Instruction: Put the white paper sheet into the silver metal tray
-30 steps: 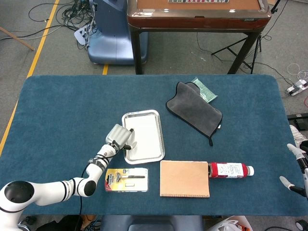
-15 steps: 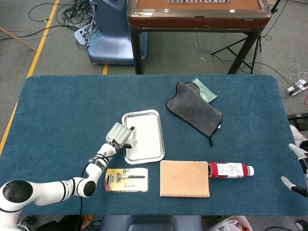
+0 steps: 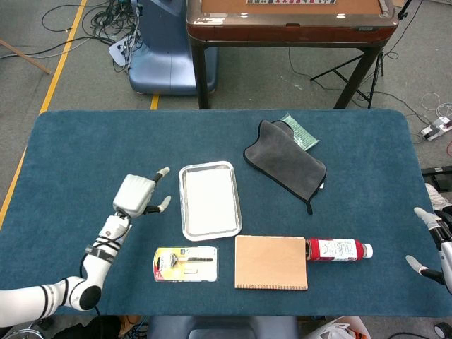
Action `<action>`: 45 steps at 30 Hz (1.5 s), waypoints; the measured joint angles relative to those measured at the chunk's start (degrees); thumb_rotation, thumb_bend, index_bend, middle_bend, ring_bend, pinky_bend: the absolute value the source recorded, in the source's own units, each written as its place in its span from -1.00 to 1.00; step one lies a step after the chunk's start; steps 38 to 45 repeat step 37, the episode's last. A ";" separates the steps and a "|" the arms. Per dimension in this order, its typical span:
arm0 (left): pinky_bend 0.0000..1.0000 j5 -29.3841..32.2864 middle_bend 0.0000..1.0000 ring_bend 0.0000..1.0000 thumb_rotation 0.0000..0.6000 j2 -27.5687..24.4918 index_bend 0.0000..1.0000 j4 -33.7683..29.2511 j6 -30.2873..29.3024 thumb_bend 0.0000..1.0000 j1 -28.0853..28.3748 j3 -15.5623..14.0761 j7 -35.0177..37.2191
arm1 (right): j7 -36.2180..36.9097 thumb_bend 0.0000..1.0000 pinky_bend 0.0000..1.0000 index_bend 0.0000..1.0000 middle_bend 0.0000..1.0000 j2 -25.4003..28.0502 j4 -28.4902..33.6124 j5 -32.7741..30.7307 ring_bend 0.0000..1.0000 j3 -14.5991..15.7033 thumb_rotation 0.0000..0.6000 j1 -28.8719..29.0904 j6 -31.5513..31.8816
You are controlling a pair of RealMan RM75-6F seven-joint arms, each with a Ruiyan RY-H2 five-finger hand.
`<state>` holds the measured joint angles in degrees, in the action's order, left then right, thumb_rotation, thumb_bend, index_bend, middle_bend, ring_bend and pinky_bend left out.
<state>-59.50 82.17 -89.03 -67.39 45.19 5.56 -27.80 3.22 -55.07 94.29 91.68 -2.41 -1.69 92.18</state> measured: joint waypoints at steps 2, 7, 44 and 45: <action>0.46 -1.82 0.17 0.06 -0.17 -1.99 -0.69 -2.08 -2.43 -0.35 -2.45 -0.78 1.37 | 0.22 -0.82 -0.60 -0.67 -0.52 0.11 -0.03 -0.09 -0.73 -0.16 1.00 0.49 -0.63; 0.17 -5.11 0.03 -0.08 -0.16 -5.44 -0.69 -6.08 -7.59 -0.35 -7.59 -2.41 3.94 | 0.63 -0.82 -0.60 -0.67 -0.52 0.61 -0.11 -0.03 -0.73 -0.39 1.00 1.71 -2.19; -0.27 -21.59 -0.16 -0.27 -0.08 -14.89 -0.61 -15.35 -27.06 -0.35 -32.08 -9.75 8.04 | 0.21 -0.81 -0.60 -0.67 -0.53 -0.11 -1.59 2.13 -0.73 -0.09 1.00 7.85 -8.58; -0.27 -21.59 -0.16 -0.27 -0.08 -14.89 -0.61 -15.35 -27.06 -0.35 -32.08 -9.75 8.04 | 0.21 -0.81 -0.60 -0.67 -0.53 -0.11 -1.59 2.13 -0.73 -0.09 1.00 7.85 -8.58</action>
